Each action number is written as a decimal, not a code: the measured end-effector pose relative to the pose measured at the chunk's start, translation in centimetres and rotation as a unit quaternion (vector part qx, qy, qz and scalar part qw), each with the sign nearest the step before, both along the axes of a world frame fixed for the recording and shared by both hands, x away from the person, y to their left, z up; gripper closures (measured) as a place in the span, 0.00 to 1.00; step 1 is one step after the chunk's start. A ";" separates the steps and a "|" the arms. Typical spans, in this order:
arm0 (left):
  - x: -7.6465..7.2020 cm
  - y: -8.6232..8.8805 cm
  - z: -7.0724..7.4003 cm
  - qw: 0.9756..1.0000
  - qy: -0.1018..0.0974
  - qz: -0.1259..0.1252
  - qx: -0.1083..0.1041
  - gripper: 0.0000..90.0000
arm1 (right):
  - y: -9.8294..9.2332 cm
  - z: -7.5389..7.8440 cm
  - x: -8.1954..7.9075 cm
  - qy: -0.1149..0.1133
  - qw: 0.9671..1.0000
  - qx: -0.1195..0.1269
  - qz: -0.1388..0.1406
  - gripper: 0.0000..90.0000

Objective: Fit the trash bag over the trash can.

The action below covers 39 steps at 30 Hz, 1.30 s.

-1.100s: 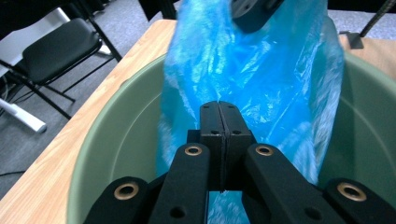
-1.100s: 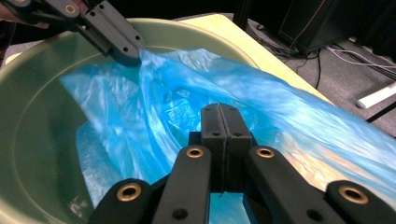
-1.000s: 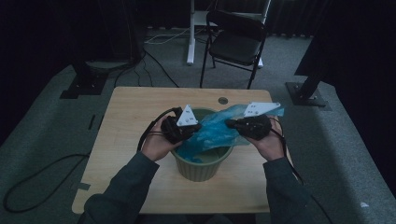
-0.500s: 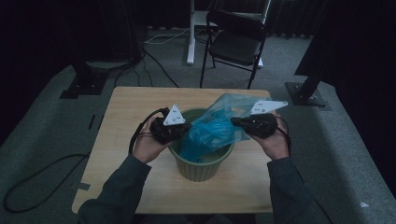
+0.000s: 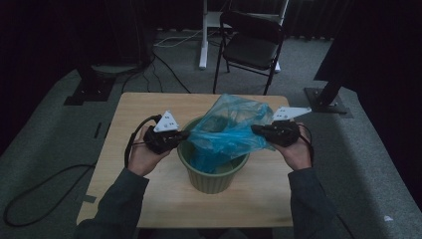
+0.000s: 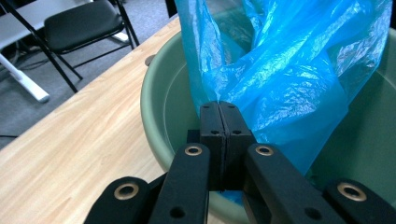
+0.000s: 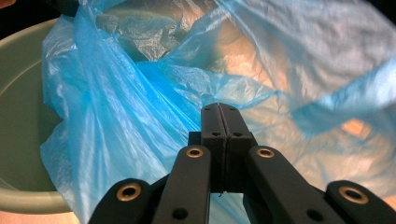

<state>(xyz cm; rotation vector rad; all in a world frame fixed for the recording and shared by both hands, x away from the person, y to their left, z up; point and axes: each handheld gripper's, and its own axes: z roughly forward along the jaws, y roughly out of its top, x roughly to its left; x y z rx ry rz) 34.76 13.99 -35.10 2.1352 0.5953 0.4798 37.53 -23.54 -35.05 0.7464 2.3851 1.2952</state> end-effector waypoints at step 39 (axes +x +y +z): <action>5.3 -5.1 2.3 0.998 -0.009 0.052 0.034 0.65 | 1.9 0.4 -0.3 -0.019 0.999 -0.017 0.023 1.00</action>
